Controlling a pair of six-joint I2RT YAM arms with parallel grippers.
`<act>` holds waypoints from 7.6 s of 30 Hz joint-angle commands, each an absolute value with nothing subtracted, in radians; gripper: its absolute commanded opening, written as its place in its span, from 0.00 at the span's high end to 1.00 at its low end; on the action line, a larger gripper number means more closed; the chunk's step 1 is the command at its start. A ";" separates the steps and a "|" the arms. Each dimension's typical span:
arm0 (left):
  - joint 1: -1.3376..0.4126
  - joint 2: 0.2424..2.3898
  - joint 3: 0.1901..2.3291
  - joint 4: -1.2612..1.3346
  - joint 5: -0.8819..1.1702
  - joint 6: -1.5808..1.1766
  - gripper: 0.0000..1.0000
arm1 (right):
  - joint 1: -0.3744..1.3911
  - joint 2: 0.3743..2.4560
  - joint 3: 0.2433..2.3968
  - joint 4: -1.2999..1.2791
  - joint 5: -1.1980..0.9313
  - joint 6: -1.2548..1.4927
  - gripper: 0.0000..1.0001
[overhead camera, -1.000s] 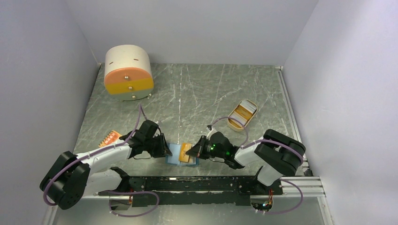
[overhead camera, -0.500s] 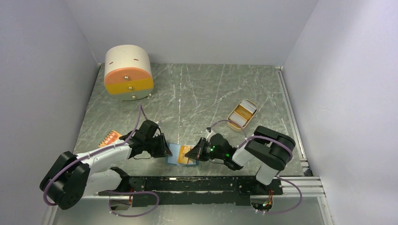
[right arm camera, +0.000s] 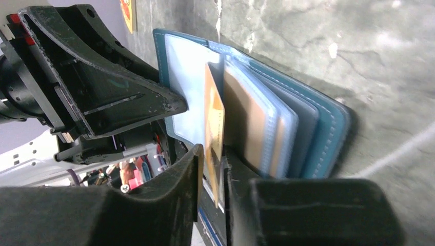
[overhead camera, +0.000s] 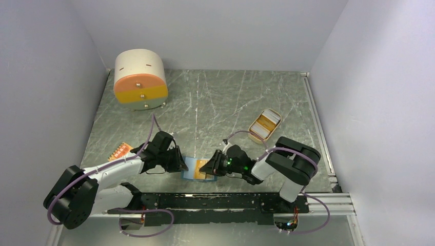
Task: Put the credit cards into the card holder
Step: Insert the credit card into the card holder.
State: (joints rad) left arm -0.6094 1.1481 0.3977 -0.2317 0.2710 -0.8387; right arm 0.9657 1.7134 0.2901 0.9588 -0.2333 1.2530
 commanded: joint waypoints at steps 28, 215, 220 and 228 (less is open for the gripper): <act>-0.604 1.093 0.350 -0.180 0.308 -0.877 0.87 | 1.007 1.576 0.533 0.169 -0.043 1.022 0.56; -0.604 1.585 0.187 0.850 0.687 -1.077 0.80 | 1.061 1.414 0.609 -0.178 0.225 0.939 0.42; -0.604 1.599 0.189 0.863 0.674 -1.075 0.69 | 1.061 1.413 0.602 -0.168 0.222 0.942 0.42; -0.607 1.657 0.187 0.956 0.677 -1.112 0.64 | 1.061 1.422 0.601 -0.150 0.213 0.940 0.42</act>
State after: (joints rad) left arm -0.6075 1.6352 0.1883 0.8532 0.6640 -1.0985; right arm 1.0580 1.4189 0.6224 -0.1108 0.1959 0.9413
